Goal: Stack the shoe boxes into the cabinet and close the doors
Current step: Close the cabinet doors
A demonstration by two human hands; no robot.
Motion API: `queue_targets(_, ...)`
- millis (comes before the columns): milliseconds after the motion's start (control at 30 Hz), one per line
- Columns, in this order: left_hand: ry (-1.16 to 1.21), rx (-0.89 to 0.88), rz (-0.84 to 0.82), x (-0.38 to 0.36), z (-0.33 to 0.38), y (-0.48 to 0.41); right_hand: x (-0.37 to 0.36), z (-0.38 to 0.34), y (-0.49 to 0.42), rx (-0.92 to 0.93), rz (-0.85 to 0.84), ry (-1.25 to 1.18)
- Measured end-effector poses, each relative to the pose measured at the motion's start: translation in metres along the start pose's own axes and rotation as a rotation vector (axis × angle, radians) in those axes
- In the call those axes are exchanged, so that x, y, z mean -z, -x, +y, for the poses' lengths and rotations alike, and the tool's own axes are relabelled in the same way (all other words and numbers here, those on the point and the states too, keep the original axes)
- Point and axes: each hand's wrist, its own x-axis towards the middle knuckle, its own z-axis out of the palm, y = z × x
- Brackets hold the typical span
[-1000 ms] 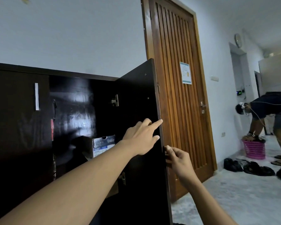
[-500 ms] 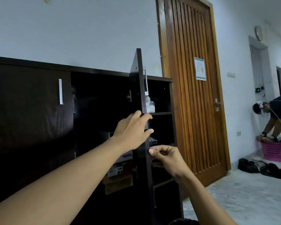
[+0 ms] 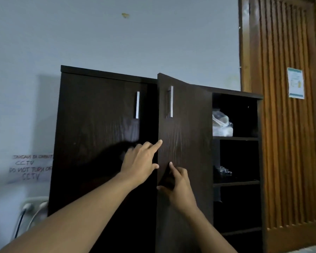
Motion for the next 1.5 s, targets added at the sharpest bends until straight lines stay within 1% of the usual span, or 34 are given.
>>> queue_targets(133,-0.078,0.087,0.034,-0.026,-0.017,-0.009,-0.023,0.010,-0.014,0.003,-0.028,0.159)
queue_targets(300,-0.117,0.139,-0.030,-0.058,-0.039,-0.016,-0.042,0.021,-0.034,-0.038,-0.066,0.235)
queue_targets(433,-0.183,0.121,-0.058,-0.081,-0.053,-0.016,-0.053,0.040,-0.042,-0.034,-0.123,0.285)
queue_targets(567,-0.282,0.106,-0.049,-0.098,-0.055,-0.018,-0.061,0.051,-0.044,-0.003,-0.131,0.308)
queue_targets(700,-0.290,0.091,-0.065,-0.101,-0.059,-0.016,-0.062,0.054,-0.043,-0.008,-0.152,0.318)
queue_targets(767,-0.280,0.083,-0.113,-0.095,-0.060,-0.016,-0.058,0.051,-0.044,-0.025,-0.189,0.316)
queue_targets(900,-0.239,0.048,-0.309,-0.079,-0.060,-0.002,-0.038,0.043,-0.038,-0.071,-0.233,0.295)
queue_targets(1000,-0.116,0.045,-0.383,-0.068,-0.055,0.038,-0.028,0.038,-0.008,-0.123,-0.234,0.249)
queue_targets(1067,-0.029,0.074,-0.443,-0.065,-0.051,0.081,-0.027,0.037,0.023,-0.171,-0.271,0.238)
queue_targets(1133,0.012,0.117,-0.539,-0.065,-0.045,0.132,-0.031,0.034,0.061,-0.227,-0.314,0.224)
queue_targets(1233,0.069,0.256,-0.725,-0.069,-0.034,0.215,-0.048,0.031,0.129,-0.342,-0.424,0.185)
queue_targets(1333,0.116,0.367,-0.872,-0.074,-0.022,0.293,-0.070,0.037,0.202,-0.451,-0.555,0.117)
queue_targets(1433,0.148,0.415,-0.983,-0.080,-0.012,0.359,-0.091,0.052,0.269,-0.509,-0.653,0.088)
queue_targets(1500,0.168,0.478,-1.023,-0.087,-0.011,0.397,-0.104,0.067,0.311,-0.569,-0.701,0.084)
